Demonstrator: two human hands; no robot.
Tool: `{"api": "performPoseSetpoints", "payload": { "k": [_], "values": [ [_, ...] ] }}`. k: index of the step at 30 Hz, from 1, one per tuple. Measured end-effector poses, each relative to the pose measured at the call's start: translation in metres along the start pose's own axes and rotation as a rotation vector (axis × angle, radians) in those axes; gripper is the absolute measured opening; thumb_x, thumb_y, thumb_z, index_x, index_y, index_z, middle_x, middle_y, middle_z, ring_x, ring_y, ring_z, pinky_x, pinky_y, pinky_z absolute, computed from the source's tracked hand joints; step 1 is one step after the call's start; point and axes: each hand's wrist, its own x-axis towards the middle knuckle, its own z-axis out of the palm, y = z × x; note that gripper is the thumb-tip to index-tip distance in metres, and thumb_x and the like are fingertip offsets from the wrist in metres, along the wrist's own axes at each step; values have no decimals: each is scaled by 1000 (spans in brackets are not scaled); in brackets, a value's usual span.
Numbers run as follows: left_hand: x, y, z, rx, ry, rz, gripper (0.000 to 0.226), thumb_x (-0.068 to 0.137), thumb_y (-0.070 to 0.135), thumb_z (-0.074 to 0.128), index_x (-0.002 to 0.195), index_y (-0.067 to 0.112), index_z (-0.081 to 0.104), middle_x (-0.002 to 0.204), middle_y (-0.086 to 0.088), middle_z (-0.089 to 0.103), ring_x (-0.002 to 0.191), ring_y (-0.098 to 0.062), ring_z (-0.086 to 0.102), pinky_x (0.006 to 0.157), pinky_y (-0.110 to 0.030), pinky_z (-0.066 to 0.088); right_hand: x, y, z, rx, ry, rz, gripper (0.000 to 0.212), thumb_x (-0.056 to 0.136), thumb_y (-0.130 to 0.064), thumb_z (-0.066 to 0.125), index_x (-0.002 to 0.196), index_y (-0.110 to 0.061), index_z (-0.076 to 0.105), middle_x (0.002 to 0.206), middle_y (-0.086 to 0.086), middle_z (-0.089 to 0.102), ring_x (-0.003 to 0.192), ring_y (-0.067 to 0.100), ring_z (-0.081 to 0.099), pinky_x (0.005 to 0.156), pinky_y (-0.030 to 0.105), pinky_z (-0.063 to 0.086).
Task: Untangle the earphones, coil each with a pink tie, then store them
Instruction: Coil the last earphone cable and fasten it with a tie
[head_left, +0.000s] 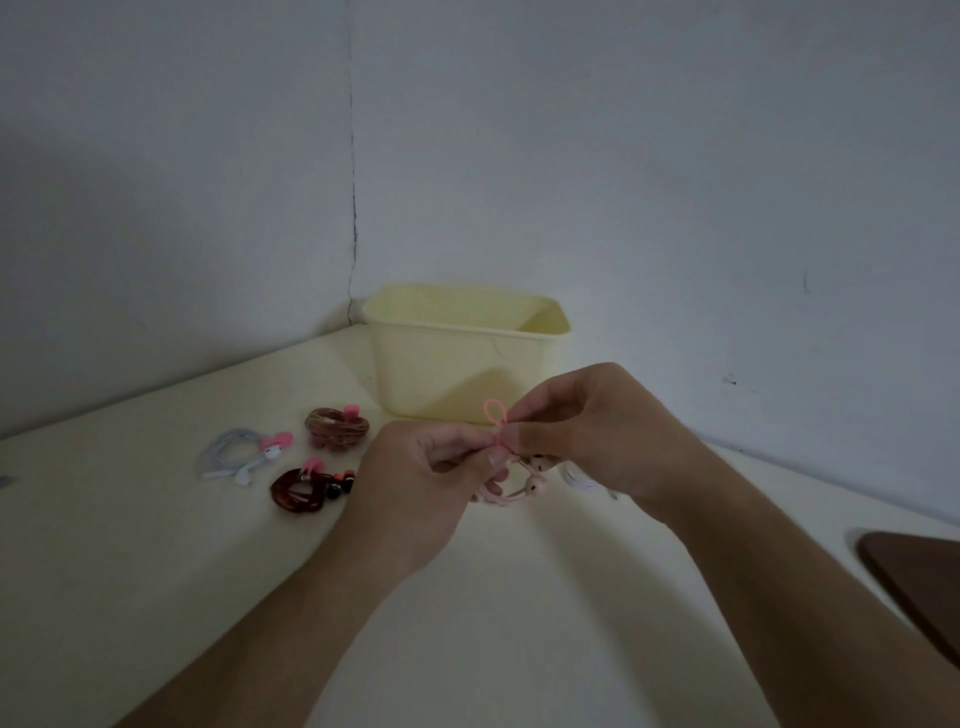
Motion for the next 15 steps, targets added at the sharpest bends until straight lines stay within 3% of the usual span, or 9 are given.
{"api": "performPoseSetpoints", "payload": {
  "k": [4,8,11,15],
  "values": [
    [0,1,0,-3,11,12,10,91,10,77,99,11,83,80,-7,81,72,-20,78,64,-23,58,-1,-3,-8,-19,-18,-21,7,89,-4,79,89,-9,83,85,13,80,79,25,73,84,42,63],
    [-1,4,2,14,6,7,10,91,11,77,96,17,84,78,-5,81,71,-16,77,62,-20,55,4,-1,-2,-14,59,11,19,89,4,64,92,-9,79,82,16,77,72,25,71,83,51,63],
    [-1,4,2,27,18,4,13,91,13,77,94,23,84,78,-3,81,73,-17,77,62,-19,55,5,-2,-2,-18,113,29,34,88,8,48,89,-9,79,71,8,68,68,21,65,73,44,60],
    [-1,3,1,45,36,14,14,91,14,77,92,27,83,77,-2,80,73,-20,77,64,-20,55,5,-1,-4,-20,139,52,41,83,9,43,87,-10,78,59,-6,58,58,15,47,60,32,38]
  ]
}}
